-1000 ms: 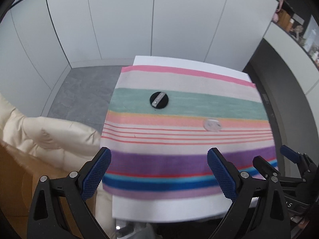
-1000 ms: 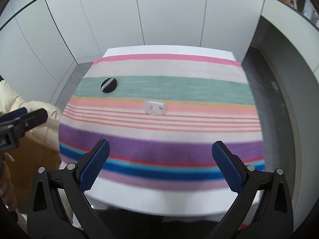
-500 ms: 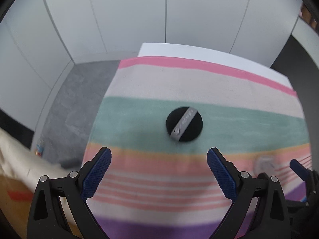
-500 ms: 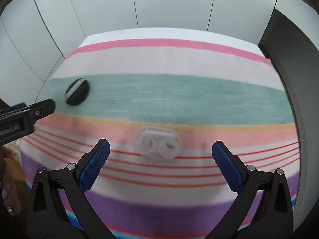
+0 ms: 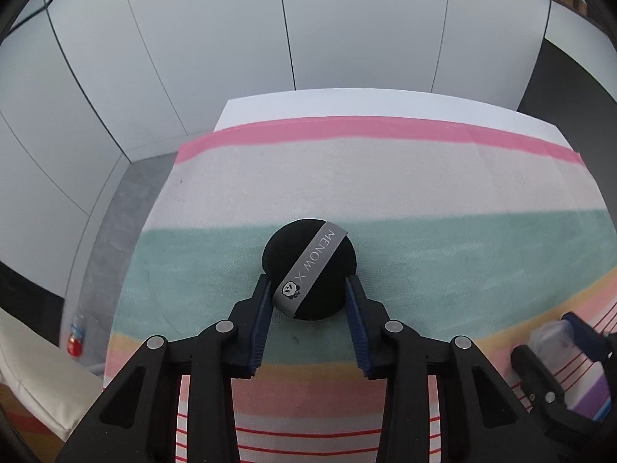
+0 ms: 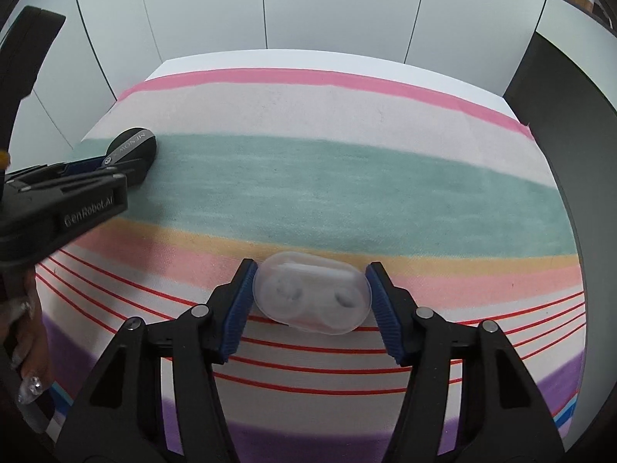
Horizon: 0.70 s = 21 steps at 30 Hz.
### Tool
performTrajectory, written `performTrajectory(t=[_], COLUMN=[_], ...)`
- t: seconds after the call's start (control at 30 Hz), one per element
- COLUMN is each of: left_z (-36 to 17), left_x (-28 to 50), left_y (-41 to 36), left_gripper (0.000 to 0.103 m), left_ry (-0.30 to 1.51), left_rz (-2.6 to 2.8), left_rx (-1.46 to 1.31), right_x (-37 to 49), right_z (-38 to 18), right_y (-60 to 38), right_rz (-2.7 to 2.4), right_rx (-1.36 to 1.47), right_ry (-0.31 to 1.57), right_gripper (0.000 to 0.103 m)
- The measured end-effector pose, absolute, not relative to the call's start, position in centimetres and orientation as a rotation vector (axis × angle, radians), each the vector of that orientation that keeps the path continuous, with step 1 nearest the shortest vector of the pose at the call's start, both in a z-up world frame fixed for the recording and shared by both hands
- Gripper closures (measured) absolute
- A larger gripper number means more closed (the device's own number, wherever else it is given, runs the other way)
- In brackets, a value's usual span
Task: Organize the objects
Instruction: 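Lift and carry the black puff case and clear oval case with both tools over the cardboard box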
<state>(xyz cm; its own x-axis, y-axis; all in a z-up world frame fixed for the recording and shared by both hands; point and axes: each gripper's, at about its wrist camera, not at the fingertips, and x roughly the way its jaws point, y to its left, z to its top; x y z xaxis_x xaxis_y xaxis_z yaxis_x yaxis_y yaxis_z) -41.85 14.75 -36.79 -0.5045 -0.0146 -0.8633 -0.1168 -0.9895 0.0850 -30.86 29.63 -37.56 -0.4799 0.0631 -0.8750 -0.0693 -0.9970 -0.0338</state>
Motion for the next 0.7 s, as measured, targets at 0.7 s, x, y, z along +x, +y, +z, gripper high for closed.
performTrajectory(t=[0.7], left_z=[-32.1], left_x=[-41.7], left_y=[12.4], left_gripper=[0.067], left_ry=[0.105], left_rz=[2.701], left_rx=[-1.491], right_x=[-31.0], right_z=[-32.7], right_y=[31.0], right_rz=[2.644], right_rx=[-1.516], right_ry=[0.039], right_gripper=[0.043])
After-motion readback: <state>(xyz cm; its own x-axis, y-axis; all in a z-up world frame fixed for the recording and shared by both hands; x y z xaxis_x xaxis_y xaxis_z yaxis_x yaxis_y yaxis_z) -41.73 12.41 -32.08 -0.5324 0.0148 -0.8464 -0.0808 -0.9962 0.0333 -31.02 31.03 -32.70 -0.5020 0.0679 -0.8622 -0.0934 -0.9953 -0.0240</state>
